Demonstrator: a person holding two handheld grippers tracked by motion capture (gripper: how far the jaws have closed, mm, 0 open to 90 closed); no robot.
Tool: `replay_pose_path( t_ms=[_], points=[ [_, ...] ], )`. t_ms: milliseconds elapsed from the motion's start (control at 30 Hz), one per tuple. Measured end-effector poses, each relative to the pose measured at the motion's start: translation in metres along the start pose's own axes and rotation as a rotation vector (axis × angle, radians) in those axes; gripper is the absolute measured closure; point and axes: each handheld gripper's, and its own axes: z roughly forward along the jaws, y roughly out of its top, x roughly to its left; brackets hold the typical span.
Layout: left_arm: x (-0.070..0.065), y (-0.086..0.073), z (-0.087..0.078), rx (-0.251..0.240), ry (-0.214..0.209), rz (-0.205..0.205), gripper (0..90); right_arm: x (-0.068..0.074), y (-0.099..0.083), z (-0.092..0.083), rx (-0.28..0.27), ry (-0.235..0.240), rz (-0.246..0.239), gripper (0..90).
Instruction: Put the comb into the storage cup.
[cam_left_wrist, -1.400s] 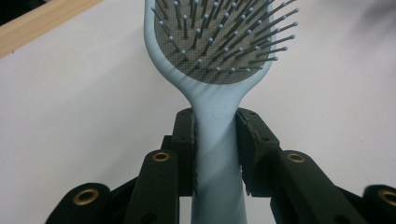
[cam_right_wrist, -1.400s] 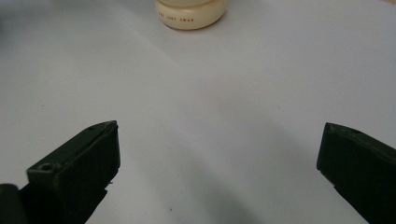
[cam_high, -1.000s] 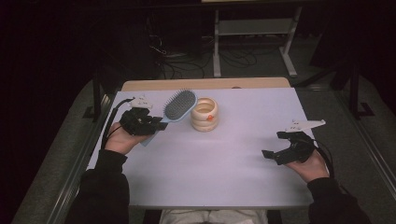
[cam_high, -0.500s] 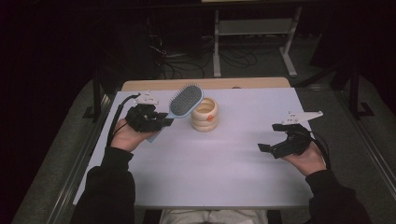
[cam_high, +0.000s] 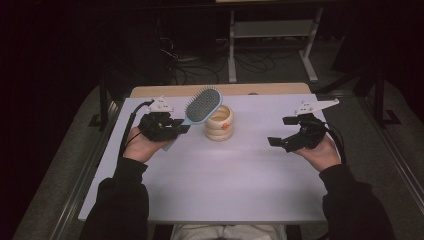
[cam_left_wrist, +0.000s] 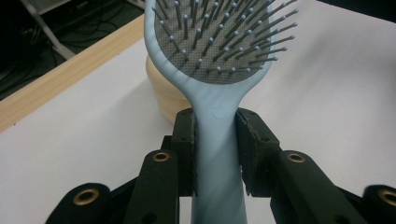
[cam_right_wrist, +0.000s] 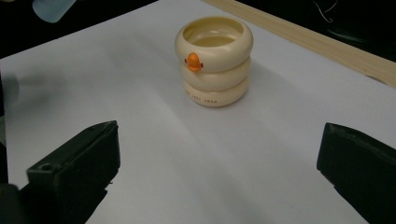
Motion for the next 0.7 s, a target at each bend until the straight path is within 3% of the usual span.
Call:
replay_pose_path(
  t_ms=[467,700],
  points=[
    [-0.017,0.012,0.009,-0.055,0.008,0.035,70.0,0.011,0.033,0.015,0.020,0.047,-0.035,0.0],
    [-0.024,0.015,0.013,-0.070,0.013,0.051,70.0,0.014,0.045,0.019,-0.010,0.070,-0.029,0.0]
  ],
)
